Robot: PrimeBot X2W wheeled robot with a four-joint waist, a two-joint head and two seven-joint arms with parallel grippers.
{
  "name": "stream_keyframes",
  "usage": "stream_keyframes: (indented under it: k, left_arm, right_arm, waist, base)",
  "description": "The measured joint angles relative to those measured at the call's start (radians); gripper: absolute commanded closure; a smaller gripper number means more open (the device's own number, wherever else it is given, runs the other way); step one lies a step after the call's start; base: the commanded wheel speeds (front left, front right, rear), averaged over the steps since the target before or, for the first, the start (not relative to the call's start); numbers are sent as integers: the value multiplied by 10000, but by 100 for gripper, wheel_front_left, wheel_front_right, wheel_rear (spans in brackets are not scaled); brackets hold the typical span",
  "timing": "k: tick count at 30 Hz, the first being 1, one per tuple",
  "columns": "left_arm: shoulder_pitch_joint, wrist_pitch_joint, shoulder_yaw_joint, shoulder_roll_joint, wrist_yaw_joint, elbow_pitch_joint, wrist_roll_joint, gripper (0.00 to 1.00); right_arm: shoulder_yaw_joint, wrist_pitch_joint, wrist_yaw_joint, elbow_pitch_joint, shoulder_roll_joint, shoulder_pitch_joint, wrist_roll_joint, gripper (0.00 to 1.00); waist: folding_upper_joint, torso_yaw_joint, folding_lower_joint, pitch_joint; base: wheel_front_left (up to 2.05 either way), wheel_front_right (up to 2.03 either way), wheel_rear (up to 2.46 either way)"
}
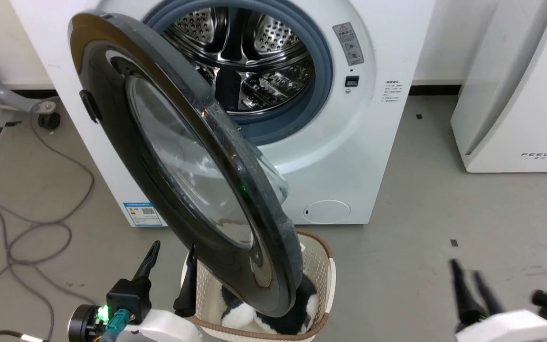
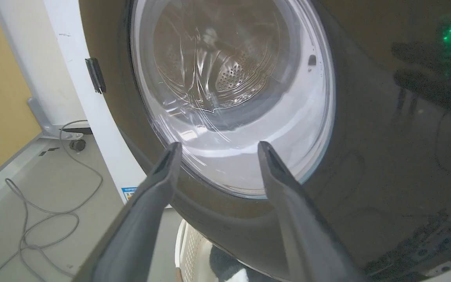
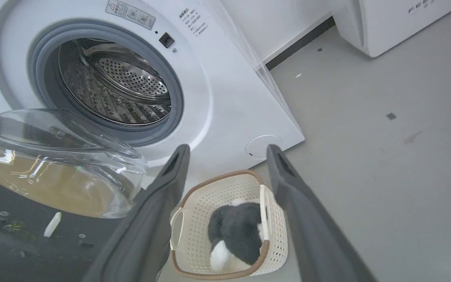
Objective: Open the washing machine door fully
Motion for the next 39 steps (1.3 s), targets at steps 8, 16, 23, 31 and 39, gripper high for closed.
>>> stream_keyframes:
  k: [8, 16, 23, 31, 39]
  left_arm:
    - [8, -17, -10, 10, 44, 236, -86, 0]
    - [10, -48, -10, 38, 151, 305, -136, 0]
    - [11, -92, -35, 81, 167, 309, -165, 0]
    - [10, -90, -90, 127, 205, 311, -188, 100]
    - [9, -109, -54, 196, 297, -65, -276, 100]
  right_arm:
    - [-1229, -1229, 2, -1083, 15, 346, -4180, 0]
    - [-602, -771, 2, -3158, 21, 681, -6345, 0]
    - [13, -132, 4, -3691, 25, 1182, -6788, 0]
    - [-59, -86, 4, -3463, 23, 1222, -6612, 0]
    - [-82, -69, 4, -3319, 23, 1217, -6602, 0]
  waist:
    - [0, -24, 0, -177]
    - [0, -56, 0, -217]
    - [0, -95, 0, -179]
    - [0, -67, 0, -152]
    - [0, -66, 0, -169]
  base:
    - [0, 0, 0]
    - [0, 0, 0]
    - [0, 0, 0]
    - [0, 0, 0]
    - [0, 0, 0]
